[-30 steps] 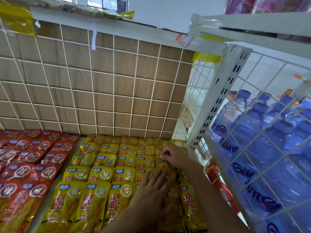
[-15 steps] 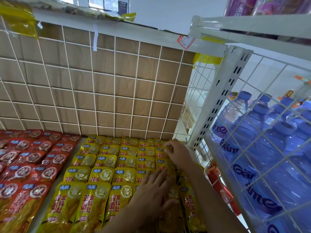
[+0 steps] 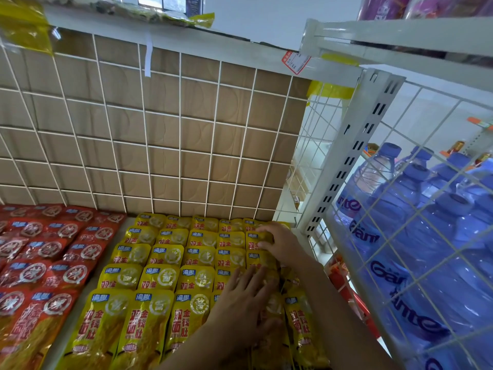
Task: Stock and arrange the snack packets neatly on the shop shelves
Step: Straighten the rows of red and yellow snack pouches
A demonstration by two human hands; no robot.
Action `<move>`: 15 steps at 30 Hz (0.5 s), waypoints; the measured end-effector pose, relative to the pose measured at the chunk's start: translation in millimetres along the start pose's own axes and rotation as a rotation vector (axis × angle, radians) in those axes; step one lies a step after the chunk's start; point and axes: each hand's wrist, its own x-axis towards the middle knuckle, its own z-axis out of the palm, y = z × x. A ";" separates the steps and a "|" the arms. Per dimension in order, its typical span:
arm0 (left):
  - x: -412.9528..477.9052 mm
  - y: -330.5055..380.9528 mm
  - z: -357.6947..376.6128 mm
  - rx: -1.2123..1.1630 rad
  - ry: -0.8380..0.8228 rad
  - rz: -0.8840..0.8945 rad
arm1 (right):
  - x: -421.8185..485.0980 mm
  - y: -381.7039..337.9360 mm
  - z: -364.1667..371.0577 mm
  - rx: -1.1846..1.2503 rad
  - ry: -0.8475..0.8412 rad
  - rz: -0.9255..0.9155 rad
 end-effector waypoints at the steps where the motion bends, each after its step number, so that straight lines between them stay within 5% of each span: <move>1: 0.1 -0.1 0.9 -0.001 -0.006 0.000 | 0.1 0.3 0.1 0.008 -0.001 0.001; 7: 0.1 0.0 1.3 -0.011 -0.029 0.000 | 3.8 2.5 1.4 0.139 0.123 0.017; 15: 0.3 0.9 -0.5 -0.042 -0.086 -0.001 | 13.1 -0.7 -2.0 0.125 0.048 0.064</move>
